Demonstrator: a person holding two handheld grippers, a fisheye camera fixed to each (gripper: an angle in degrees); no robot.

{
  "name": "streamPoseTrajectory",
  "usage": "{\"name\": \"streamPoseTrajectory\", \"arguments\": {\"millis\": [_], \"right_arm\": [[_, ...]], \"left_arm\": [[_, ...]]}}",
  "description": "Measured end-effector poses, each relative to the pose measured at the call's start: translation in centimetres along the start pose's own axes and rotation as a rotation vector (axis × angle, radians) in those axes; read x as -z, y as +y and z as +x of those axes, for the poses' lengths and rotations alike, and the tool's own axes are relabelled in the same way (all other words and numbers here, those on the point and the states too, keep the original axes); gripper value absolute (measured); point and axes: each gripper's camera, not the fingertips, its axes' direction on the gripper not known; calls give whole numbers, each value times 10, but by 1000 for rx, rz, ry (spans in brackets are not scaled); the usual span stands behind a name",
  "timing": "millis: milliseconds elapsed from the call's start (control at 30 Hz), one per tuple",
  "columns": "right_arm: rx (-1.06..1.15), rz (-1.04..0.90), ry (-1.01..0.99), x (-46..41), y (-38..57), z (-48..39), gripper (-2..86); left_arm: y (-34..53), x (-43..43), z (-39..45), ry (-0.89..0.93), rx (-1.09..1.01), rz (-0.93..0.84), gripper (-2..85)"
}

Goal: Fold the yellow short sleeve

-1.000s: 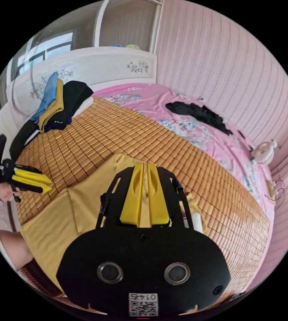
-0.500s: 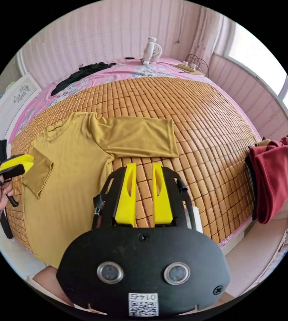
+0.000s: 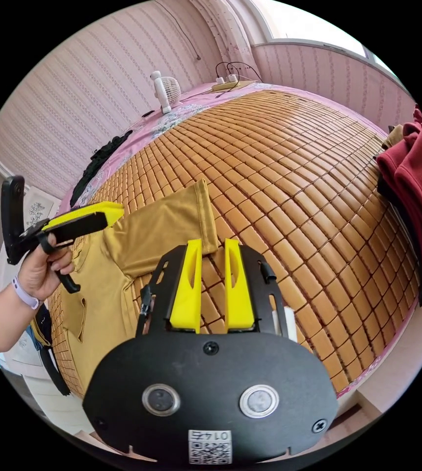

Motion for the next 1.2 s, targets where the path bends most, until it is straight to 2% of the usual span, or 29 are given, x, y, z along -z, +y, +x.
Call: {"name": "streamPoseTrajectory", "arguments": {"millis": [167, 267, 367, 467, 533, 633, 700, 800, 933, 1033, 1100, 1200], "right_arm": [[93, -21, 5, 13, -2, 3, 38], [143, -23, 4, 19, -3, -2, 23], [204, -41, -17, 24, -3, -13, 13], [282, -41, -39, 35, -1, -30, 9], [332, -5, -46, 47, -1, -41, 7], [422, 50, -106, 69, -2, -59, 7], [475, 55, -169, 82, -4, -71, 8], [588, 47, -404, 111, 0, -97, 13], [741, -212, -729, 102, 33, -139, 39], [771, -354, -730, 80, 58, -155, 72], [768, -374, -676, 73, 61, -161, 77], [733, -342, -593, 63, 49, -169, 80]], "left_arm": [[-47, -56, -12, -8, 113, -26, 79], [-62, -87, -8, -56, 92, -69, 86], [-60, -108, -11, 5, 91, -124, 69], [-49, -103, -24, 20, 60, -114, 17], [-42, -90, -42, 44, 140, -135, 4], [-12, -32, -65, 38, 189, 3, -3], [28, 32, -76, -7, 197, 123, -5], [100, 117, -72, -41, 213, 259, -2], [209, 175, -62, -107, 350, 272, 25], [297, 188, -67, -122, 529, 194, 60], [353, 199, -74, -138, 674, 181, 61], [394, 214, -80, -151, 760, 198, 61]]}}
